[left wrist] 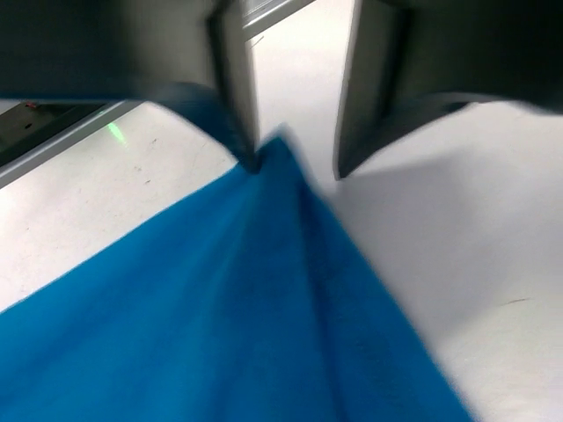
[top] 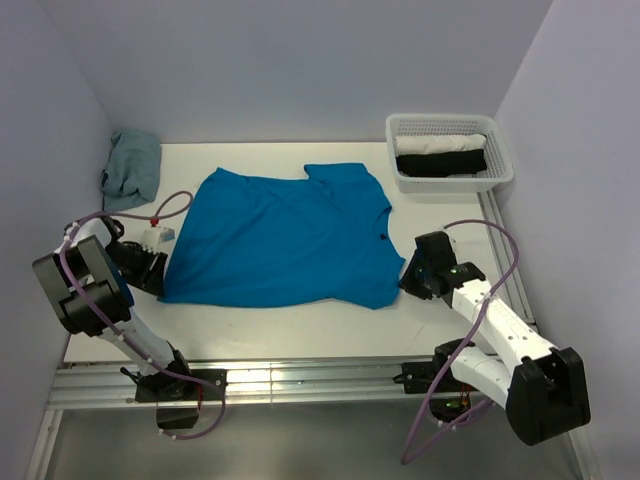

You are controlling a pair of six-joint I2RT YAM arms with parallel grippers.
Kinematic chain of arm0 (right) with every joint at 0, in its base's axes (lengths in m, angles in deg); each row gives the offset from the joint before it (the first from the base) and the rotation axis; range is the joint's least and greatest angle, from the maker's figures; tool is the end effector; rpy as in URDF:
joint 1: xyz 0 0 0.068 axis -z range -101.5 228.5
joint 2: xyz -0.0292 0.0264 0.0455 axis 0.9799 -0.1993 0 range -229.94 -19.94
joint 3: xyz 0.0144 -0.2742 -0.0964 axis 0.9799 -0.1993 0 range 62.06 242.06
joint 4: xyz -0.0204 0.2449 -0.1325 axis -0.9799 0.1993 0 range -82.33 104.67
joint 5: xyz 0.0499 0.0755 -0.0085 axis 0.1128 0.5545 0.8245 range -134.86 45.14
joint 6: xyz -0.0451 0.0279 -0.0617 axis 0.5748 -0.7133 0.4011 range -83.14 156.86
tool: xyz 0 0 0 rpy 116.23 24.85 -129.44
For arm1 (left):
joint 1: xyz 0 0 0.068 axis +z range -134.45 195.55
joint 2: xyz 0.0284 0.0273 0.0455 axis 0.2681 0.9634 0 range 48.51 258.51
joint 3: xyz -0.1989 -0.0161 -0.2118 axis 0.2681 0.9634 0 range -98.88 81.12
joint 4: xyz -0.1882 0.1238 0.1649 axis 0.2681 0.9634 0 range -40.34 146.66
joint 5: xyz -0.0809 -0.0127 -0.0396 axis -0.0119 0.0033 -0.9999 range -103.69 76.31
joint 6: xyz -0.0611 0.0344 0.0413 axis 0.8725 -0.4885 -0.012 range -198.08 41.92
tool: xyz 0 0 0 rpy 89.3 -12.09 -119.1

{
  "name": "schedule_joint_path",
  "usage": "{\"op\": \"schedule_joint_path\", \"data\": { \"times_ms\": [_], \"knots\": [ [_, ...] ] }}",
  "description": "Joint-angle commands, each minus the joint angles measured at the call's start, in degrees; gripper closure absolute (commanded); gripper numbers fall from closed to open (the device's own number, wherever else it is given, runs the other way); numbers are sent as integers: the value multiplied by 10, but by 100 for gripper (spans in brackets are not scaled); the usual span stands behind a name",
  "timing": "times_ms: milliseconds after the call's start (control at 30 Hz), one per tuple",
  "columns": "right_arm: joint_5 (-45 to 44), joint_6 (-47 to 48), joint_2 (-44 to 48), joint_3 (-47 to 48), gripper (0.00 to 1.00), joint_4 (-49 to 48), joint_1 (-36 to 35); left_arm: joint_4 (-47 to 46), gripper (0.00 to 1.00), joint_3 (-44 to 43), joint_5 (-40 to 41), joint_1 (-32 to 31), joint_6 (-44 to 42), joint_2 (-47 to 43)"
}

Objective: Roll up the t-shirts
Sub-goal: Flatten the tshirt

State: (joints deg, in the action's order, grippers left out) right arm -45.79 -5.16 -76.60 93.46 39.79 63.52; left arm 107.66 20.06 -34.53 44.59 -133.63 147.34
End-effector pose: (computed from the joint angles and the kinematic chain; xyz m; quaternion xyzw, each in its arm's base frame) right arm 0.2000 0.0524 0.1696 0.2266 0.9326 0.1271 0.2504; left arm 0.2699 0.1211 0.1394 0.2164 0.9582 -0.1669 0.0850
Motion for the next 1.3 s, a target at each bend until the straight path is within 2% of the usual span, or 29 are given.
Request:
{"op": "schedule_joint_path", "data": {
  "times_ms": [0,100,233,267,300,400,467,500,633,733,900,1033,1267],
  "knots": [
    [-43,6,0,30,62,18,-2,13,46,-60,-22,15,0,-9],
    [-71,13,-14,74,54,30,-1,23,40,-145,-72,17,38,-1],
    [-63,40,-60,147,53,-8,24,-4,40,-309,-159,-5,126,52],
    [-60,42,-75,160,53,-36,30,-40,40,-331,-168,-19,144,65],
    [-53,44,-92,173,53,-50,38,-82,43,-350,-170,-34,202,79],
    [-35,51,-158,211,52,-126,58,-211,43,-419,-199,-91,330,144],
    [-22,57,-215,240,53,-169,68,-263,43,-488,-218,-122,388,207],
    [-22,56,-234,252,52,-177,69,-302,43,-512,-218,-129,432,229],
    [2,56,-337,293,52,-224,79,-364,39,-638,-219,-174,503,353],
    [7,49,-381,331,52,-228,81,-348,39,-741,-190,-204,537,442],
    [1,53,-412,355,52,-225,82,-415,33,-737,-194,-217,602,477],
    [-3,55,-426,366,52,-219,83,-394,34,-748,-166,-225,592,486],
    [-7,55,-442,364,53,-222,86,-373,37,-678,-128,-227,541,437]
  ]
}}
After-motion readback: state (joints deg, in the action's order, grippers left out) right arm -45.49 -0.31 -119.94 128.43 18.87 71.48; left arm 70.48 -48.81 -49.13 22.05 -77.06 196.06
